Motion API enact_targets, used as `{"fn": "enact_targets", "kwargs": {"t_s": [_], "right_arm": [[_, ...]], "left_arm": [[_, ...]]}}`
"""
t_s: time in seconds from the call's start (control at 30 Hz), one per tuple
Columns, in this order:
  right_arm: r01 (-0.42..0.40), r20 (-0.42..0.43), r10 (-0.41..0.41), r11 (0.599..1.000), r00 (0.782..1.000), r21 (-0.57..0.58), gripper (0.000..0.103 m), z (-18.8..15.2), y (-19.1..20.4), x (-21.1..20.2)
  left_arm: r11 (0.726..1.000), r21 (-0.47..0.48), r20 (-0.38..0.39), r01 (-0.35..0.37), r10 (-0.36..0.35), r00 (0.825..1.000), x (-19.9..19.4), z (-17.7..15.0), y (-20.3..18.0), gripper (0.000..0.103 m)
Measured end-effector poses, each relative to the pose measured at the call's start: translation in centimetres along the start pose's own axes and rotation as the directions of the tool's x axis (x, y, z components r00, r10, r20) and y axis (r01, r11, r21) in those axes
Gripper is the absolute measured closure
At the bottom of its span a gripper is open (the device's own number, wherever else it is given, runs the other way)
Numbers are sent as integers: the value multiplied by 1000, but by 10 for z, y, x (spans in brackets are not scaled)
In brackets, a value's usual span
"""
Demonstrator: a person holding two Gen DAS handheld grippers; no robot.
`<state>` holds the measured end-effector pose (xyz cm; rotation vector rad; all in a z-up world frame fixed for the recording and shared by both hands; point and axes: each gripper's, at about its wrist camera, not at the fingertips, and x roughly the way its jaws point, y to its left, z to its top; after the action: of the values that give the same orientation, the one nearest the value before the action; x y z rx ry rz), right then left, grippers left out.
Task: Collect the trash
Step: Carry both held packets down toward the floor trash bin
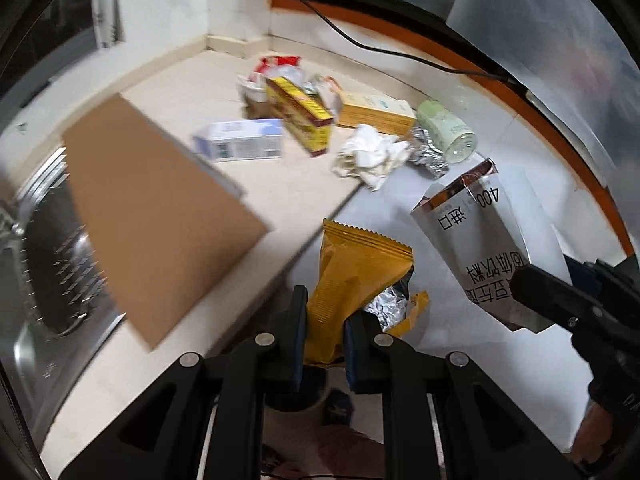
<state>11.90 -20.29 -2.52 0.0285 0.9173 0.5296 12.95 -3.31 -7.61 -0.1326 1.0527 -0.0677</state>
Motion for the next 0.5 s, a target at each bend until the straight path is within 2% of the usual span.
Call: {"fn": "enact_targets", "kwargs": {"t_s": [0.13, 0.3, 0.5], "right_arm": [[-15, -12, 15, 1000, 1000, -21, 69, -8, 41, 0], [-24, -25, 24, 1000, 999, -19, 69, -24, 85, 3], [-13, -60, 14, 1000, 998, 4, 69, -52, 121, 14]], "left_arm": [[999, 0, 26, -45, 45, 999, -19, -27, 29, 90], [998, 2, 34, -65, 65, 997, -34, -59, 63, 90], [998, 24, 37, -61, 61, 997, -36, -91, 86, 90]]}}
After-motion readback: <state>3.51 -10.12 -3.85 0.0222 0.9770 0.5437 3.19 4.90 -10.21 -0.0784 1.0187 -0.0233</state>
